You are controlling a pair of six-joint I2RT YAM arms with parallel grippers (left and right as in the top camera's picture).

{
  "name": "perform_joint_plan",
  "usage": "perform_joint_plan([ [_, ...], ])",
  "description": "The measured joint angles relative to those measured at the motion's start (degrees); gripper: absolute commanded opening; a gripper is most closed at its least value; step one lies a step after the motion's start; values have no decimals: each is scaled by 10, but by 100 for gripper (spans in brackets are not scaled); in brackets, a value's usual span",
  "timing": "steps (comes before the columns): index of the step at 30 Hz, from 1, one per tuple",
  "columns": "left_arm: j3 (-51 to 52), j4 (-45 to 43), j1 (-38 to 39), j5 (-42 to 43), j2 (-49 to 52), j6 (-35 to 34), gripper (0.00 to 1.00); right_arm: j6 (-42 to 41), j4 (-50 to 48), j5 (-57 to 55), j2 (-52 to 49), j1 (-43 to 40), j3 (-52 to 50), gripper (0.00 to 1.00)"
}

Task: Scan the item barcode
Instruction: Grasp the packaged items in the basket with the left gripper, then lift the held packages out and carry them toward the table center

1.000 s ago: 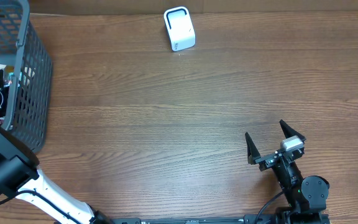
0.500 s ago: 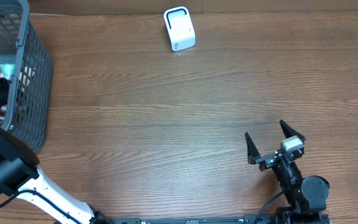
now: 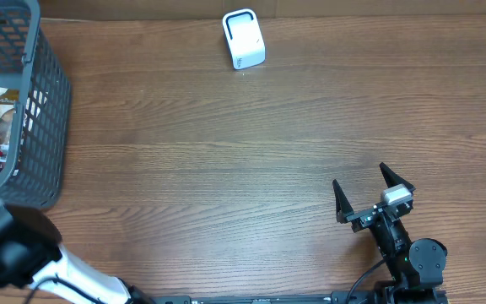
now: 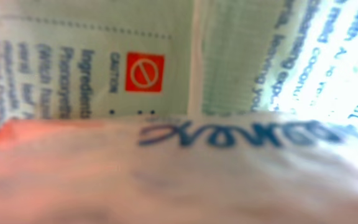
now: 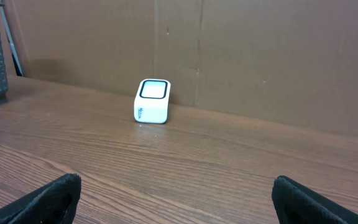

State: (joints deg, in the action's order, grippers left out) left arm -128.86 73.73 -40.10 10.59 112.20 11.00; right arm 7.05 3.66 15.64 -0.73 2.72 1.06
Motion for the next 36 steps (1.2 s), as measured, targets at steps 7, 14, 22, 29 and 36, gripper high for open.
perform_joint_plan([
  [7,-13,1,29,13,-132,-60,55,0,0,0,0,0,0,100],
  [14,-14,57,161,9,-207,-90,55,0,0,0,0,0,0,100],
  [22,-5,135,348,-7,-219,-109,52,0,0,0,0,0,0,100],
  [29,102,116,502,-51,-222,-133,52,0,0,0,0,0,0,100],
  [36,277,-7,623,-77,-221,-174,51,0,0,0,0,0,0,100],
])
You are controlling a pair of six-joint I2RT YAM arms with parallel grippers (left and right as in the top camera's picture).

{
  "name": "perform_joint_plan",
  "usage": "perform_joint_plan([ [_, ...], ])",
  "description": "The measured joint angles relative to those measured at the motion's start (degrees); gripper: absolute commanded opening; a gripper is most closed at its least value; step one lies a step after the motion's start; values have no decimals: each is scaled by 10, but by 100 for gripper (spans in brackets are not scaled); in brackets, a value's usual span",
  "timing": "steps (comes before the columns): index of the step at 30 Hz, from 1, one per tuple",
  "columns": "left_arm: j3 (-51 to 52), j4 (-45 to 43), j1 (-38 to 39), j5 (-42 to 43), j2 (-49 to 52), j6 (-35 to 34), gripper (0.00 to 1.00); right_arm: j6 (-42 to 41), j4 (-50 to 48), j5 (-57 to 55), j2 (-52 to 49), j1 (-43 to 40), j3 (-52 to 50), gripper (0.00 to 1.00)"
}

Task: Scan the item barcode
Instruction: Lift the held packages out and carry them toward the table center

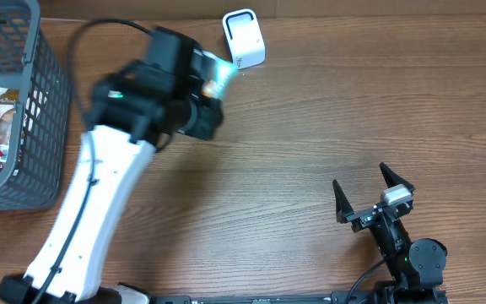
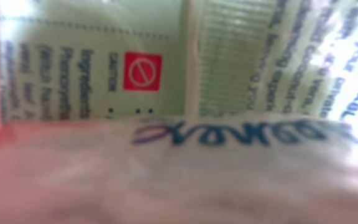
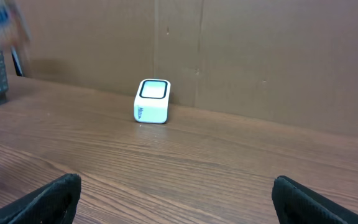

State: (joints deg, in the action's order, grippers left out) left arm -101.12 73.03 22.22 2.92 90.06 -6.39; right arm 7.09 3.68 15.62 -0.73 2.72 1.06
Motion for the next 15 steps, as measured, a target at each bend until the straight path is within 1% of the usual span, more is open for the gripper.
perform_joint_plan([
  [3,70,-68,39,-7,1,-21,52,0,0,0,0,0,0,100],
  [4,121,-115,64,-12,1,-35,52,0,0,0,0,0,0,100],
  [8,210,-200,104,-15,2,-59,52,0,0,0,0,0,0,100],
  [15,314,-276,146,-20,2,-90,52,0,0,0,0,0,0,100],
])
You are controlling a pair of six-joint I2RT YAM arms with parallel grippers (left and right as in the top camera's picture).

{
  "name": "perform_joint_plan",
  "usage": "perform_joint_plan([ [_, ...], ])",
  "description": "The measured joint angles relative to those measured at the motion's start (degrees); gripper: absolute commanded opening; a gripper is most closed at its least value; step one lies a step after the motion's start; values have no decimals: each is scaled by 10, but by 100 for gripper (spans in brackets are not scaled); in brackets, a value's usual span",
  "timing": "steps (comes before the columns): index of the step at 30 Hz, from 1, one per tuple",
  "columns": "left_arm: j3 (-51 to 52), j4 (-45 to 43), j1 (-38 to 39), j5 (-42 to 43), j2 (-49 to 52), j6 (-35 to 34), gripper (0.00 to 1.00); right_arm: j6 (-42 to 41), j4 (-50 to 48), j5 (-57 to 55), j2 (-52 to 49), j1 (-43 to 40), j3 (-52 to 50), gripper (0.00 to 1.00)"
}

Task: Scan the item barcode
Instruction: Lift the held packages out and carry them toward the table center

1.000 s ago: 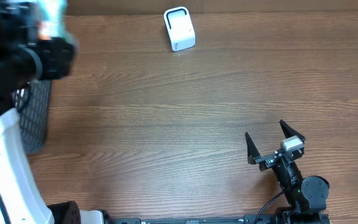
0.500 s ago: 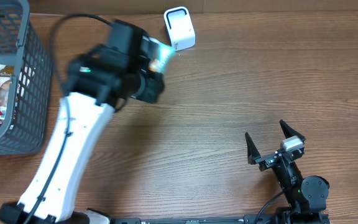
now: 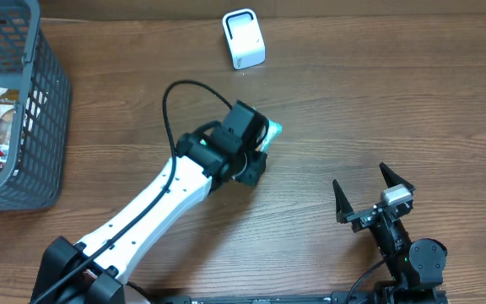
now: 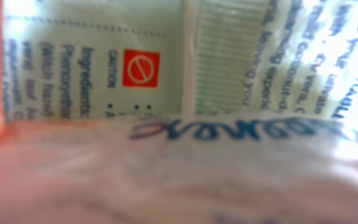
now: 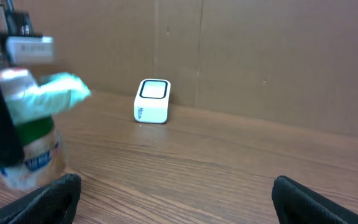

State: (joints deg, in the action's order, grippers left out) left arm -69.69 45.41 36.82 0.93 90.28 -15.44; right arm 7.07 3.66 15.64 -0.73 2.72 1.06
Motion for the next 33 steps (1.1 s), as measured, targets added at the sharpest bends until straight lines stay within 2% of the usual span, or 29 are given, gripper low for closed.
perform_joint_plan([
  [9,46,-37,5,-21,0,-27,52,0,0,0,0,0,0,100],
  [33,49,-64,6,-34,0,-31,53,0,0,0,0,0,0,100],
])
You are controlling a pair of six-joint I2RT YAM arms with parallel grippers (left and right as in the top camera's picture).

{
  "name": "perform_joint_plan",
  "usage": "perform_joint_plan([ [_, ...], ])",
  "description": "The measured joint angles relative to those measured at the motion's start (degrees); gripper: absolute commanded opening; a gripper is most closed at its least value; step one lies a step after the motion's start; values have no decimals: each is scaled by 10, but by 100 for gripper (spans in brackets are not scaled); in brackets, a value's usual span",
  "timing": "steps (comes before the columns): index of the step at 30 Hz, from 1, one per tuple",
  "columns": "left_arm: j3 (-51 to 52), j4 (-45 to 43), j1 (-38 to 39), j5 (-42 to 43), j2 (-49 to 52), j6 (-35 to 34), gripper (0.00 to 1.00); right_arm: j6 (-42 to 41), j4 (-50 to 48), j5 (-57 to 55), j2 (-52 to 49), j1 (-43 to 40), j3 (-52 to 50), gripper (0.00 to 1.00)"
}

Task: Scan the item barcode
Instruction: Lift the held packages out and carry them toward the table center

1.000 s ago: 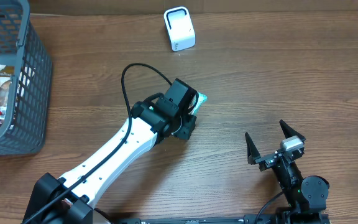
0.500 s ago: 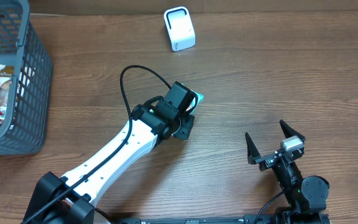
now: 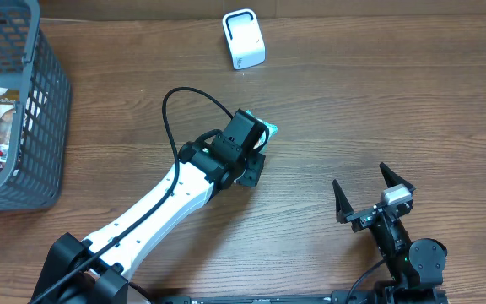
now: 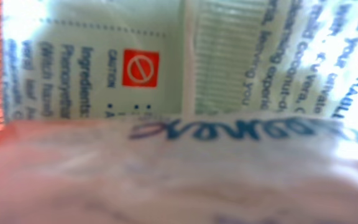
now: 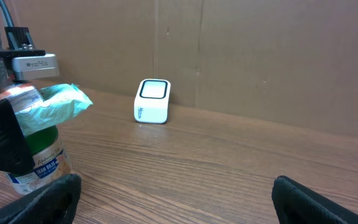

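Observation:
My left gripper (image 3: pixel 254 145) is shut on a green-and-white snack packet (image 3: pixel 267 130) at the middle of the table. That packet (image 5: pixel 41 140) hangs upright at the left of the right wrist view, its crumpled teal top uppermost. It fills the left wrist view, where the packet's label (image 4: pixel 141 68) shows small print and a red square; my own fingers are hidden there. The white barcode scanner (image 3: pixel 244 39) stands at the table's back edge, well beyond the packet. My right gripper (image 3: pixel 374 194) rests open and empty at the front right.
A grey mesh basket (image 3: pixel 47 101) with more packets inside stands at the far left. A brown cardboard wall (image 5: pixel 260 56) rises just behind the scanner (image 5: pixel 152 101). The left arm's cable (image 3: pixel 184 93) loops over the table's middle.
The left gripper and its packet have shifted only slightly toward the front left, staying at the table's middle. The right gripper has not moved.
My left gripper was in the basket at the far left, the packet filling its view. Then it held the packet close beside the scanner at the back. Then it was at the table's middle, away from the scanner, where it still holds the packet.

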State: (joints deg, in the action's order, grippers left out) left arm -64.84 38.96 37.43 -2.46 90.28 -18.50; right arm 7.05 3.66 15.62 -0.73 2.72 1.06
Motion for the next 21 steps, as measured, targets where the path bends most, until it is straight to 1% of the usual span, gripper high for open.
perform_joint_plan([
  [17,0,-6,0,0,0,0,53,0,0,0,0,0,0,100],
  [21,0,-13,0,-15,9,-5,52,0,0,0,0,0,0,100],
])
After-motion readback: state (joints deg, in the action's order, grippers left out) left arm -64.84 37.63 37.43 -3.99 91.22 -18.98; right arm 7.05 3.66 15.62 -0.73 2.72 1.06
